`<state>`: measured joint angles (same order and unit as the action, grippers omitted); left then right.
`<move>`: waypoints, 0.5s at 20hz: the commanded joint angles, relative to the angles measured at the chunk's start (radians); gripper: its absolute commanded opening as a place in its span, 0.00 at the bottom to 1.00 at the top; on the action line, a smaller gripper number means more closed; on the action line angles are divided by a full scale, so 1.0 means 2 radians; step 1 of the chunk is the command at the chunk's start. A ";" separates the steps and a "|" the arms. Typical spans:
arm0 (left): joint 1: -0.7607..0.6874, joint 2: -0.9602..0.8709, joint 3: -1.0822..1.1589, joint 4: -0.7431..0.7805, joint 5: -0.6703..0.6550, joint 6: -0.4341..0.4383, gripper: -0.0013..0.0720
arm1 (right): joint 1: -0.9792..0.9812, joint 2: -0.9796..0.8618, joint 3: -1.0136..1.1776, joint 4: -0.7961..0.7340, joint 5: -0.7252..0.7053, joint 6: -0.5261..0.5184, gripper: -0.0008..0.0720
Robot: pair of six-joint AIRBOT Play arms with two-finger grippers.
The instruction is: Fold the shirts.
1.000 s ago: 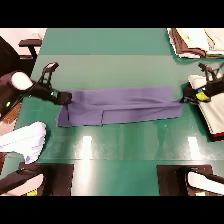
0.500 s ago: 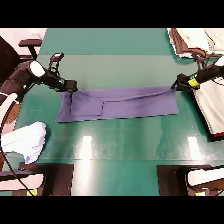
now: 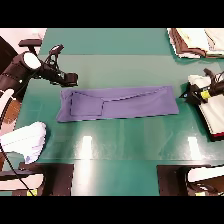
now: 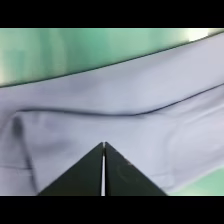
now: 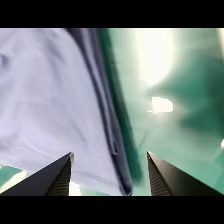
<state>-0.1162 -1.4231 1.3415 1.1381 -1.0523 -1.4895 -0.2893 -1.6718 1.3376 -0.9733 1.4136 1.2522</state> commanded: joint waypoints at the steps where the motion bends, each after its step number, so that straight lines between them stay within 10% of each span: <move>1: 0.000 -0.009 0.002 -0.060 0.012 0.002 0.05 | -0.014 -0.008 -0.049 0.053 -0.023 -0.040 0.74; 5: -0.028 -0.042 0.002 -0.105 0.034 0.003 0.05 | 0.027 -0.045 -0.049 0.102 -0.041 -0.042 0.66; 8: -0.076 -0.065 0.002 -0.105 0.075 0.002 0.05 | 0.060 -0.048 -0.048 0.111 -0.069 -0.055 0.05; 10: -0.104 -0.081 0.005 -0.105 0.088 0.002 0.05 | 0.061 -0.026 -0.041 0.110 -0.070 -0.055 0.03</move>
<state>-0.2539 -1.5440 1.3472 0.9440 -0.9329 -1.4841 -0.1928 -1.7473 1.2472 -0.7818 1.3025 1.1557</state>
